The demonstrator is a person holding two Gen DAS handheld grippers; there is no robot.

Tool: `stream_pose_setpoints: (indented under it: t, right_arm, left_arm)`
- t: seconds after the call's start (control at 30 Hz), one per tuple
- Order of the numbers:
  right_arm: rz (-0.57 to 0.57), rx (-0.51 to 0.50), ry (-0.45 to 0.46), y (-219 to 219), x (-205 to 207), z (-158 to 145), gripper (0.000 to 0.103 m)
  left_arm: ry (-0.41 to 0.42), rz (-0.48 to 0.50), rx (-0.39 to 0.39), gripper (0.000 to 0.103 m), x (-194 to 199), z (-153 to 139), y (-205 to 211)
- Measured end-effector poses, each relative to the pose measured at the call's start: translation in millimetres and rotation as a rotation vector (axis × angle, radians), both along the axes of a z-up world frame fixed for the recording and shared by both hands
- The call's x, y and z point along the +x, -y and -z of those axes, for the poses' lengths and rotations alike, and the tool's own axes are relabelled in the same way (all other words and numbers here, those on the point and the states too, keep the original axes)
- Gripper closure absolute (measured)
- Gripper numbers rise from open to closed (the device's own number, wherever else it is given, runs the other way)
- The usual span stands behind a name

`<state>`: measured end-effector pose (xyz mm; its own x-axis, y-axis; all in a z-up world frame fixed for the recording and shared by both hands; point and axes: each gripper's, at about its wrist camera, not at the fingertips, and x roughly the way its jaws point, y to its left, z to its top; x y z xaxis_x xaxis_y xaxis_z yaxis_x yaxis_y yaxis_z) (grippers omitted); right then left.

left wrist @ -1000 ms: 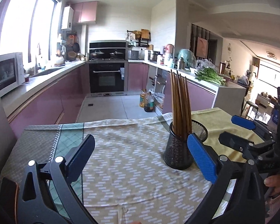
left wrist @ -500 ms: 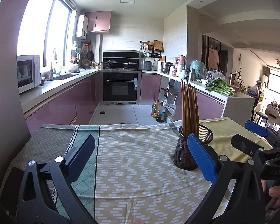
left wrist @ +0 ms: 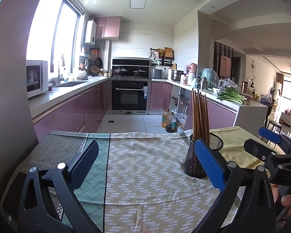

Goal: Organize utensils

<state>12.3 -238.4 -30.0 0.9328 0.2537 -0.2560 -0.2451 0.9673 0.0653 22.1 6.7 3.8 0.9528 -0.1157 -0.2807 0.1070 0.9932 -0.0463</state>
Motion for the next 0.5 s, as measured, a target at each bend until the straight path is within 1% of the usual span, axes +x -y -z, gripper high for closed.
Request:
stream_pose_setpoints:
  t: [0.5]
  right_arm:
    - [0.007,0.005,0.004,-1.1,-6.1,-1.3,0.007]
  left_arm:
    - [0.005,-0.006,0.005,0.005,-5.6,0.4,-0.5]
